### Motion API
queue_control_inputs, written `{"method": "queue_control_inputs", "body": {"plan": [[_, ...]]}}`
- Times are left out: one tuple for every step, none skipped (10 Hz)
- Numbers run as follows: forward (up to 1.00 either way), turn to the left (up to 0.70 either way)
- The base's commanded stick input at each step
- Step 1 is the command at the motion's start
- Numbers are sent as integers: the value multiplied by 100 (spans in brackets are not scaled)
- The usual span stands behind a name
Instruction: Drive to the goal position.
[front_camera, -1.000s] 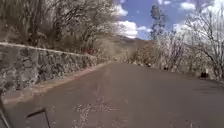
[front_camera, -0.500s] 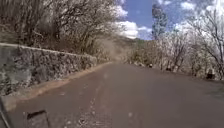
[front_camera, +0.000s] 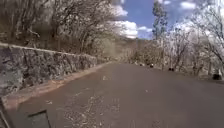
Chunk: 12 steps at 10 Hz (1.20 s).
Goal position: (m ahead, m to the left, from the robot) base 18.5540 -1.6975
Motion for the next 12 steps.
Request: {"method": "queue_control_inputs", "body": {"plan": [[70, 0], [70, 0], [70, 0], [70, 0], [70, 0], [70, 0], [70, 0], [70, 0], [70, 0], [70, 0], [70, 0], [70, 0]]}}
